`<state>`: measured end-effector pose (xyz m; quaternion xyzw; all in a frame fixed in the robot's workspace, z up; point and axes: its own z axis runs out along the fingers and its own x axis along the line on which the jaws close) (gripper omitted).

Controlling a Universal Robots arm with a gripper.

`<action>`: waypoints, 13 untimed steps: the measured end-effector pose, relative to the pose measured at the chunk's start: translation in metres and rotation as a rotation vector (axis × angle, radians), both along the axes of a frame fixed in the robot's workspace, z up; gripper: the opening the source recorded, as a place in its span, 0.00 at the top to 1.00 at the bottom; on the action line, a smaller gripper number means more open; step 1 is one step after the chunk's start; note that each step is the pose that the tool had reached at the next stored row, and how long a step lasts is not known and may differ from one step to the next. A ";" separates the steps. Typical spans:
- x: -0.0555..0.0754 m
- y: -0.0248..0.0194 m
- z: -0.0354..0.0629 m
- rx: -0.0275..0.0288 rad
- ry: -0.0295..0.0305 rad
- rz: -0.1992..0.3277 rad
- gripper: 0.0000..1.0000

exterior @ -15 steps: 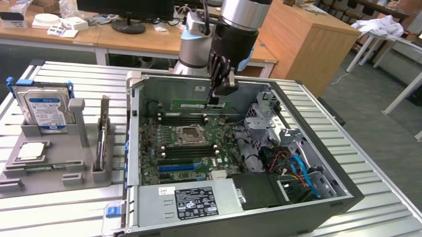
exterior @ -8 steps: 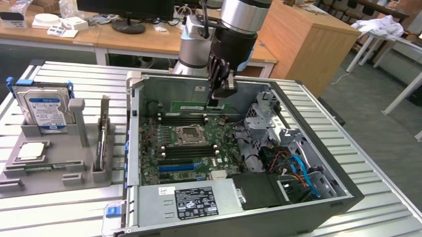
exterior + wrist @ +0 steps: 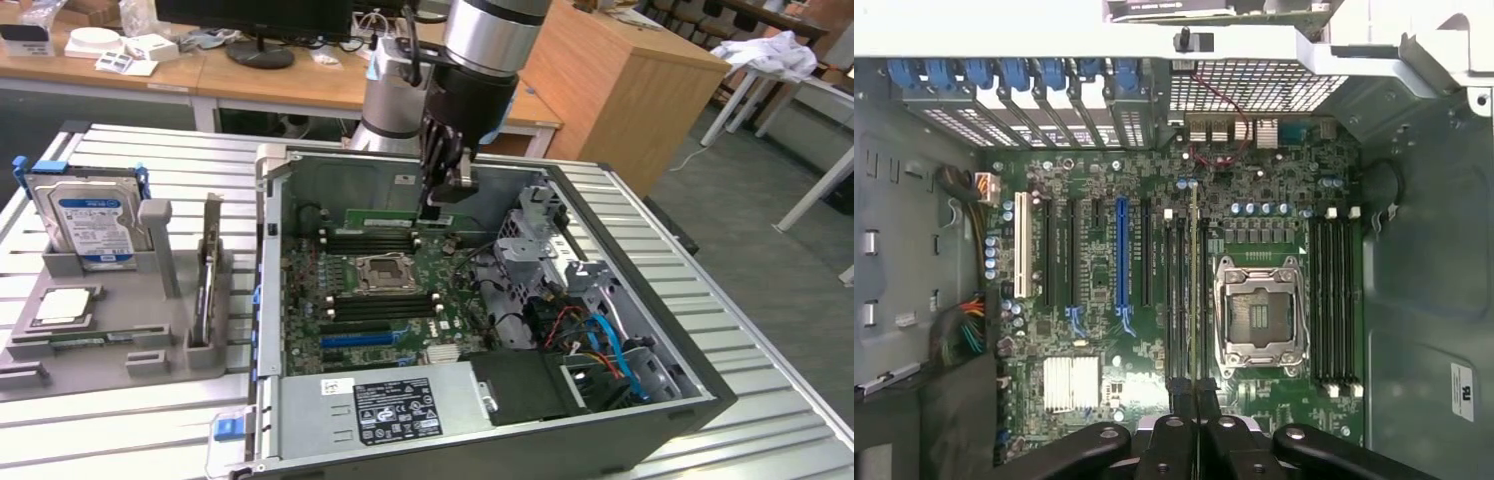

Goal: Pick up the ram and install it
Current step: 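Pick up the ram and move it above insertion slot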

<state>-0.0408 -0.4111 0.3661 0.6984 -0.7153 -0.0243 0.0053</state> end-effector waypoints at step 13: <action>0.000 0.0000 -0.0094 0.0000 0.0000 0.000 0.88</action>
